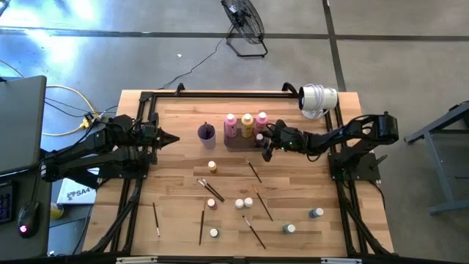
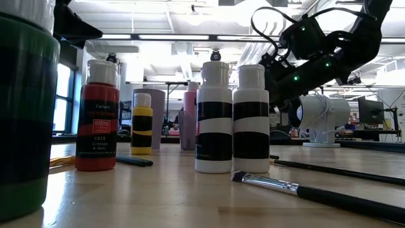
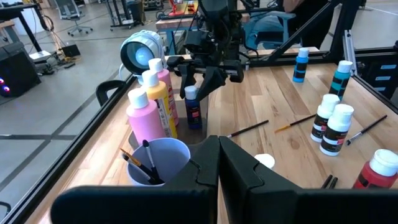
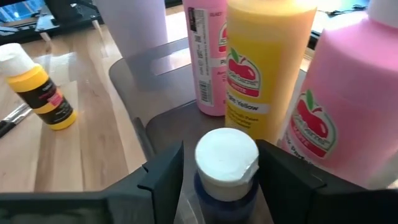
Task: Pick & Place Paint Supplies
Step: Put the small yellow paint bottle into the gray bin
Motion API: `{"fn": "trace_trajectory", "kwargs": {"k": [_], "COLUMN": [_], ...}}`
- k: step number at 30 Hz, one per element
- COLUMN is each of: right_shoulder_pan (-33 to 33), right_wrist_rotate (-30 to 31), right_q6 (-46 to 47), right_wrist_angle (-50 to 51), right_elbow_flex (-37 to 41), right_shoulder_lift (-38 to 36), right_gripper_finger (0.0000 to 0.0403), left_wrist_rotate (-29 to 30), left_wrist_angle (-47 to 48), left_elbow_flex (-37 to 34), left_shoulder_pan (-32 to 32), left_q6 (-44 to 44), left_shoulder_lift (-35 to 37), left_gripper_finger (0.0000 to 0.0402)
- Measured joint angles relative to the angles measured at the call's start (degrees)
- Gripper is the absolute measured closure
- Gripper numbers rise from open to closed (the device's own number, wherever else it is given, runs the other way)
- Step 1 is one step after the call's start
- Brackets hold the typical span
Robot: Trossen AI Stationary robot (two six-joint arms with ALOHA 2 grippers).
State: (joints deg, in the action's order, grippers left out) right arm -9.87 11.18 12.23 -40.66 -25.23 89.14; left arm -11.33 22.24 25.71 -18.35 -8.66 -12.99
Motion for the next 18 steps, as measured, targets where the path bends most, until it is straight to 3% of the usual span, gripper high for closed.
{"fn": "trace_trajectory", "kwargs": {"k": [18], "right_shoulder_pan": [0.0], "right_wrist_rotate": [-1.1], "right_q6": [-0.2], "right_wrist_angle": [-0.7], "right_elbow_flex": [0.0], "right_shoulder_lift": [0.0], "right_gripper_finger": [0.0219], "left_wrist_rotate": [0.0], "left_wrist_angle": [0.0], "left_elbow_flex": [0.0], "left_shoulder_pan": [0.0], "left_q6": [0.0], "left_shoulder_lift": [0.0], "left_gripper_finger": [0.0398]}}
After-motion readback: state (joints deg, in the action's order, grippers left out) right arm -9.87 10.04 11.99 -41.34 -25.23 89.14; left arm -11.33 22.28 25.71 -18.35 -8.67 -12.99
